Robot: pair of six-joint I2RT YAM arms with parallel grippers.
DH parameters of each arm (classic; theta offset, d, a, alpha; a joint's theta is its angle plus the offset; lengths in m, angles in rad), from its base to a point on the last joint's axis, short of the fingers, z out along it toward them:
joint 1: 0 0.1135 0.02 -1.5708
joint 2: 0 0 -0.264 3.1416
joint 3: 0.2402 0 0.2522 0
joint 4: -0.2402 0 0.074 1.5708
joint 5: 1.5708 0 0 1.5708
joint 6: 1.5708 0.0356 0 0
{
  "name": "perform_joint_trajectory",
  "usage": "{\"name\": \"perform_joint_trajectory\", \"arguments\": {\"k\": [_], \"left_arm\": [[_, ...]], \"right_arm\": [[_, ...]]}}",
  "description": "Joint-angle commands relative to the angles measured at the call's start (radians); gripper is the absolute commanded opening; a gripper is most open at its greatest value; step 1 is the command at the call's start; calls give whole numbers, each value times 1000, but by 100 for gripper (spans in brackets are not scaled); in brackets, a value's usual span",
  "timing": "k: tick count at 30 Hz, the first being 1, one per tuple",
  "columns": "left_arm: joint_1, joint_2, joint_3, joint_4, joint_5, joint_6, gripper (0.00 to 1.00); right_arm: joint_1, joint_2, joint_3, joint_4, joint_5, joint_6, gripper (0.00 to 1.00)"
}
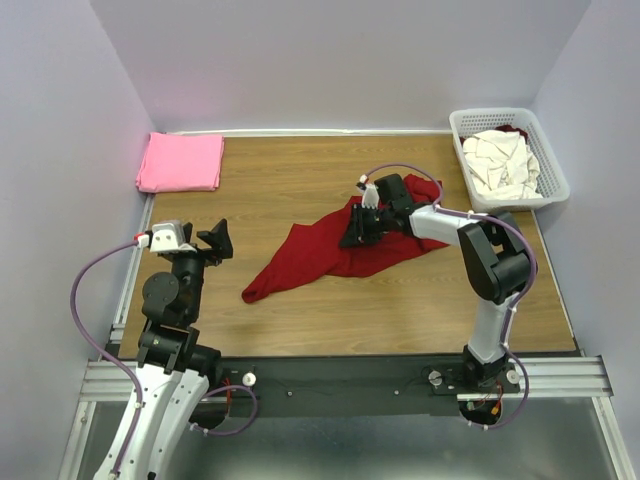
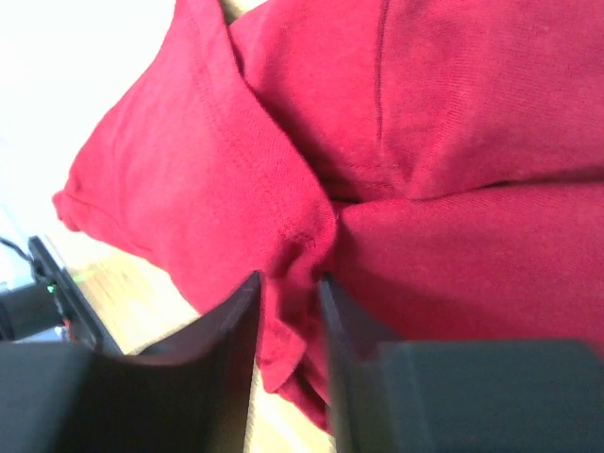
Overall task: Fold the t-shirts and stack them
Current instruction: Flatten the tshirt out
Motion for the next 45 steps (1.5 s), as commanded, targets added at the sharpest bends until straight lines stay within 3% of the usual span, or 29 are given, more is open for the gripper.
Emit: {"name": "perform_joint_trajectory", "arguments": {"k": [1,8,15,20,22,24,25,29,37,45], "left_arm": [[-5,2,24,13,21,16,85],[-5,11,26,12,27,16,85],[-3,30,26,13,35,19,84],[-3,39,27,15,40,17,84],[-2,41,27,15,41,19,84],[-3,42,27,15,43,19,84],[-3,42,27,15,44,19,84],[-3,44,27,15,44,19,84],[-2,36,29,12,47,20,84],[-3,34,27,15,54,22,84]], "right_arm": [[2,-31,7,16,-64,-7,23],[11,-131,-90,9,-153,-30,5],[162,-246,-243,-157,-212,-151,3],[276,-273,-302,-330,-80,-202,4],[302,-289,-309,-375,-36,-214,12],[308,-313,-302,-435,-14,-230,29],[308,-335,-289,-439,-6,-228,43],[310,-353,-217,-439,70,-224,55],[304,-218,-6,-351,265,-168,64],[264,-119,-1,-176,248,-108,59]]}}
